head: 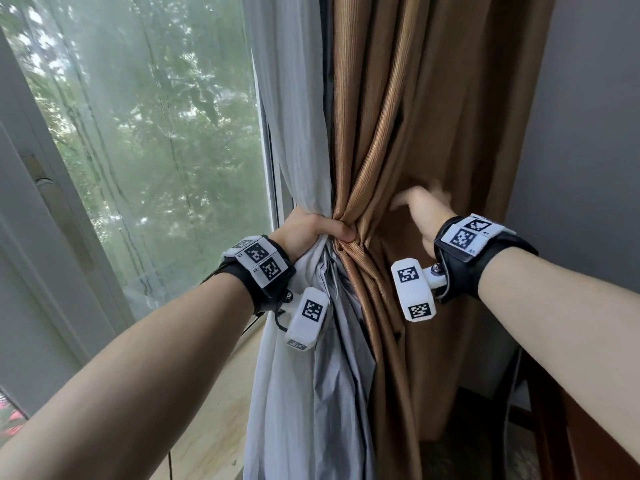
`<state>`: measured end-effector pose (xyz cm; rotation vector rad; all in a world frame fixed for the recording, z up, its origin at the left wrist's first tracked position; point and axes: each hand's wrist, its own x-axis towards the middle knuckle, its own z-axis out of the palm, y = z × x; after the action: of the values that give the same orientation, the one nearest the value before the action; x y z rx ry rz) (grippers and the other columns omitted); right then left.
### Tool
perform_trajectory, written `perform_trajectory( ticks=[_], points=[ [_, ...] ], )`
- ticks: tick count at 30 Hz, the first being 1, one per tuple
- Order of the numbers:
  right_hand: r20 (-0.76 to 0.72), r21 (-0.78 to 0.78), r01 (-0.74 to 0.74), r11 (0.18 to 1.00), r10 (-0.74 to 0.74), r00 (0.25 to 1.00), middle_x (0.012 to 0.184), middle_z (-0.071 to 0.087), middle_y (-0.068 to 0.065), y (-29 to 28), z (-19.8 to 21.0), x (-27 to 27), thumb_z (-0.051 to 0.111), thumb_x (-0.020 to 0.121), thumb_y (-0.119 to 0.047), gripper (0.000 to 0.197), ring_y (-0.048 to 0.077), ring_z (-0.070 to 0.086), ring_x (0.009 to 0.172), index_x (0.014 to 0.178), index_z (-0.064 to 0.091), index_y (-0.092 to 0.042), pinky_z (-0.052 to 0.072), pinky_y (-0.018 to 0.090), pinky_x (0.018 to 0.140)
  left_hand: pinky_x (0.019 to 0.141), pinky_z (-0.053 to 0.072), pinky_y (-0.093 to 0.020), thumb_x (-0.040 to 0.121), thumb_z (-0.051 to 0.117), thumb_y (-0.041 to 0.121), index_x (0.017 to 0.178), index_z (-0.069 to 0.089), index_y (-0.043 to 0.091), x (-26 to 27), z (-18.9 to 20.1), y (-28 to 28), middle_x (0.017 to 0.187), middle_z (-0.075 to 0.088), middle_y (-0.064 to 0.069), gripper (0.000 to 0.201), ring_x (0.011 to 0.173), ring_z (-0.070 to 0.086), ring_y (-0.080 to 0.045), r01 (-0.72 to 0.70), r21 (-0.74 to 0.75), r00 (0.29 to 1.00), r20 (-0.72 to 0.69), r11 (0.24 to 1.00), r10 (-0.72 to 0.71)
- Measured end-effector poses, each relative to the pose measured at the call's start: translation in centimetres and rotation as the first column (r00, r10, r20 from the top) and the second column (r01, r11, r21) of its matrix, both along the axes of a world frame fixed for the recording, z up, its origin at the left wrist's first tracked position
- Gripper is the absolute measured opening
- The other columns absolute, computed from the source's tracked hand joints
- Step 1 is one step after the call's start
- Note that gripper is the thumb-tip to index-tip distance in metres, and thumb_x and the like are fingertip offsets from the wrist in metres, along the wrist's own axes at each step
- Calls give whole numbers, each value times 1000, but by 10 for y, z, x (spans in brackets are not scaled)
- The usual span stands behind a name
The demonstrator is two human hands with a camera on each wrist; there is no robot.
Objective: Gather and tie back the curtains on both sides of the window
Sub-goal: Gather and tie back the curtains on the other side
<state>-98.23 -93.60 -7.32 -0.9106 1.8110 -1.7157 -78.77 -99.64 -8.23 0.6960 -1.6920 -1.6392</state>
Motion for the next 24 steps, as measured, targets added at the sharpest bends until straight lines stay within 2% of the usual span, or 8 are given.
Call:
perform_trajectory(
  ticks=[2,4,6,12,15,18,21,24],
  points=[
    [86,9,-50,999,49,995,132,65,6,-16,-17,-16,74,12,-39,122,29,62,121,132,62,-22,50,50,107,96,56,-61,54,83,-2,124,62,-15,0,1,3,119,66,-38,74,101,69,-49,25,11,1000,9,1000,-25],
    [139,22,-128,992,124,983,117,76,6,-31,-33,-30,75,17,-34,106,30,70,113,122,71,-19,52,51,107,95,57,-59,58,82,-3,125,61,-15,1,1,6,115,68,-35,71,98,70,-47,52,12,998,22,999,-53],
    [151,17,-178,984,174,973,115,78,4,-42,-39,-37,76,20,-29,109,29,71,112,129,70,-22,52,51,107,94,58,-57,61,78,-5,125,59,-16,1,1,7,110,68,-33,67,96,70,-44,68,-2,997,30,998,-68],
    [31,-15,-105,994,106,994,95,79,13,-10,-12,0,74,47,-12,56,35,75,93,102,76,-8,61,53,95,96,55,-64,46,91,3,120,67,-10,0,-3,-2,114,71,-33,79,105,70,-51,-97,-15,995,-2,995,97],
    [0,-3,-72,997,72,997,87,80,12,-2,-10,1,83,47,-10,45,34,77,85,91,75,-8,63,53,88,93,59,-57,38,94,8,115,71,-5,-3,-7,-9,107,76,-23,82,101,74,-44,-199,-20,980,-2,980,199],
    [22,-8,-144,990,144,989,94,77,27,3,-8,2,84,57,4,36,35,76,82,91,73,1,64,52,84,83,63,-43,49,92,-1,109,72,-3,-10,-9,-7,99,79,-16,63,93,77,-35,-234,-38,972,-9,971,234],
    [-5,-2,-235,972,235,972,98,79,22,6,-9,3,82,49,1,50,39,77,93,99,76,5,62,50,94,75,61,-35,65,84,-12,97,72,5,-18,-9,-2,83,80,-5,38,79,77,-22,-238,-35,971,-12,971,238],
    [-9,14,-305,952,305,952,108,78,23,10,-8,4,71,68,15,36,41,73,108,104,75,9,57,54,102,84,62,-43,57,86,-9,105,73,0,-22,-7,4,97,80,-14,50,90,77,-32,-150,-36,989,-6,988,150]
  ],
)
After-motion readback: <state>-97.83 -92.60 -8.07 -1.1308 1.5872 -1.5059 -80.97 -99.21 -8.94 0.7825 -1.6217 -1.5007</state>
